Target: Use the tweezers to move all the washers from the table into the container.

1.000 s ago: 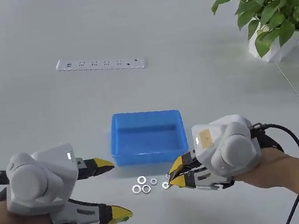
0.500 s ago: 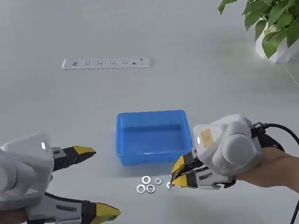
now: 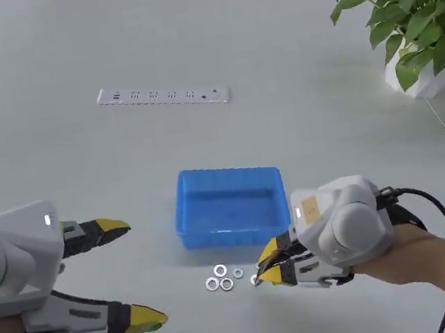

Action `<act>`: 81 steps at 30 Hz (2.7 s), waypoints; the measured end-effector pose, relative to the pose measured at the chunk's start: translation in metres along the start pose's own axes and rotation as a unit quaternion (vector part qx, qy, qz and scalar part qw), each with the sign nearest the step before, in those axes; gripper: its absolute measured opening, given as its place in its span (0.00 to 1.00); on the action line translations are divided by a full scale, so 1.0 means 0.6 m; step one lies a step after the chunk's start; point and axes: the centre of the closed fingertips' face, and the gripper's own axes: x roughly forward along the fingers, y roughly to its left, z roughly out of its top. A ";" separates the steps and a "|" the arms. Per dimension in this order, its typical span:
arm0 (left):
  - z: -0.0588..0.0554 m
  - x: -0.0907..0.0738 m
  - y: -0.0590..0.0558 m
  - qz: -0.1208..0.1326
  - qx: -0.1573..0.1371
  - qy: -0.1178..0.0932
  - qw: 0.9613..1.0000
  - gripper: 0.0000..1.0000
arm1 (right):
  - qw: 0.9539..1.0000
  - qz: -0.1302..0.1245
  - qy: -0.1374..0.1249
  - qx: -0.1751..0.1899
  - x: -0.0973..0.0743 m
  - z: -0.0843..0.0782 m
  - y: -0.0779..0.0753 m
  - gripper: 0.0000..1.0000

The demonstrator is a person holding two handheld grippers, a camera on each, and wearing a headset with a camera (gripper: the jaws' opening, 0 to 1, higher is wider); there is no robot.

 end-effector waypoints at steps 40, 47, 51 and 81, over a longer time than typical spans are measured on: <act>-0.003 -0.010 0.007 0.003 -0.014 -0.003 1.000 0.88 | 0.999 0.005 0.018 0.041 0.001 -0.001 -0.006 0.08; -0.003 -0.011 0.005 0.002 -0.014 -0.003 1.000 0.88 | 0.999 0.008 0.016 0.036 -0.014 0.011 -0.007 0.08; -0.002 -0.010 0.004 0.002 -0.014 -0.003 1.000 0.88 | 0.999 0.009 0.016 0.029 -0.026 0.020 -0.011 0.08; 0.024 -0.031 0.021 0.014 -0.036 -0.028 0.999 0.97 | 1.000 -0.023 0.016 0.006 -0.087 0.051 -0.138 0.08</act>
